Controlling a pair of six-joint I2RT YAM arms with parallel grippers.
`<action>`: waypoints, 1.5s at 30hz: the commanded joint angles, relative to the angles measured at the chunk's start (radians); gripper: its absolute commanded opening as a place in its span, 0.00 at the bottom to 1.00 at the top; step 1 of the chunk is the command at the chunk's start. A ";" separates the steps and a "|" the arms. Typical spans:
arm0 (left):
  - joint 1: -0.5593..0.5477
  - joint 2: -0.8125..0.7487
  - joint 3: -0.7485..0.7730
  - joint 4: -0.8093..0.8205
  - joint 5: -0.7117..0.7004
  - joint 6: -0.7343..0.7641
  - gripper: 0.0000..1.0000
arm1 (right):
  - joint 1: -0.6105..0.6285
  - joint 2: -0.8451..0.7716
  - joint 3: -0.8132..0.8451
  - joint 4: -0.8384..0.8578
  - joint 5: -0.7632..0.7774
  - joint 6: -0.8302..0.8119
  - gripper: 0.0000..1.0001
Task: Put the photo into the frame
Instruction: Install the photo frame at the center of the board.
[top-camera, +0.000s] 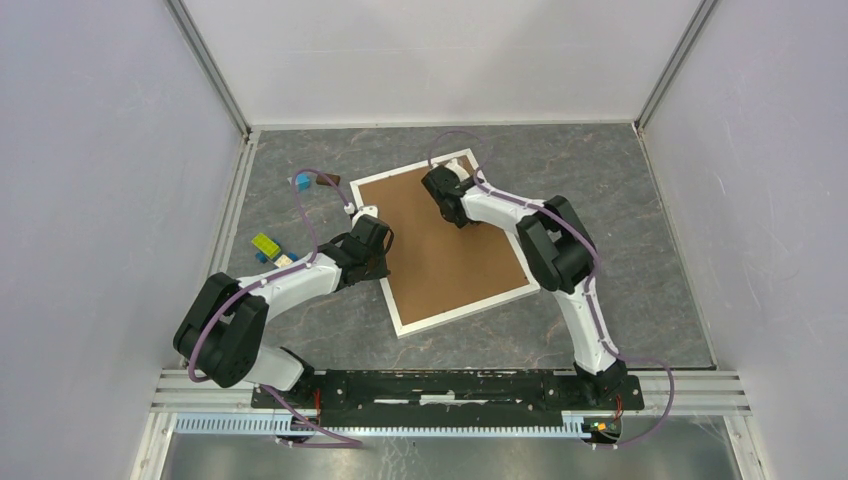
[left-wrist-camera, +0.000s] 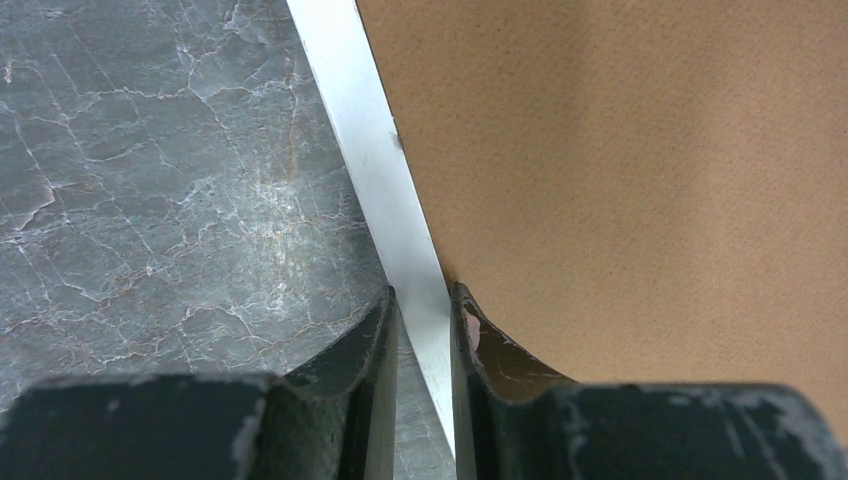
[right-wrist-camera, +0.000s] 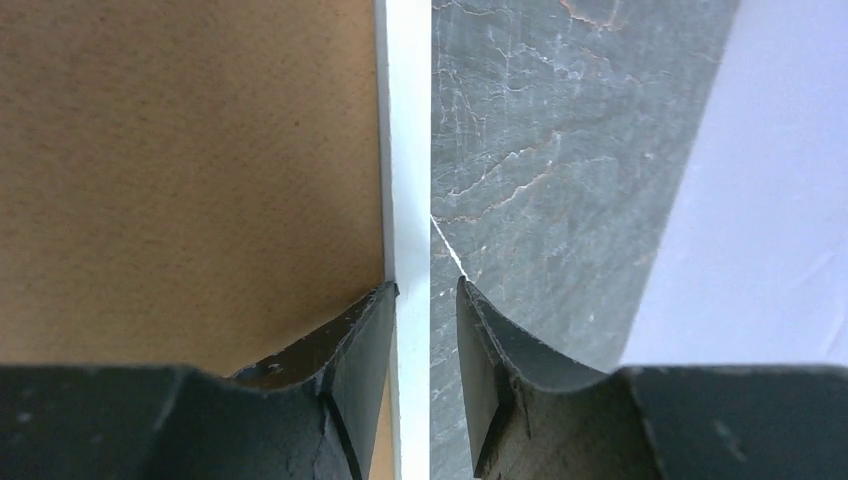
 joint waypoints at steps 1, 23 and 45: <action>-0.010 0.022 -0.036 -0.007 0.084 0.026 0.02 | 0.089 0.207 0.015 -0.185 -0.257 0.160 0.41; -0.008 0.010 -0.018 -0.050 0.038 0.006 0.09 | -0.169 -0.427 -0.279 0.124 -0.693 0.148 0.66; 0.058 0.110 0.129 -0.043 0.295 -0.006 0.99 | -0.365 -0.837 -1.058 0.509 -1.248 0.251 0.89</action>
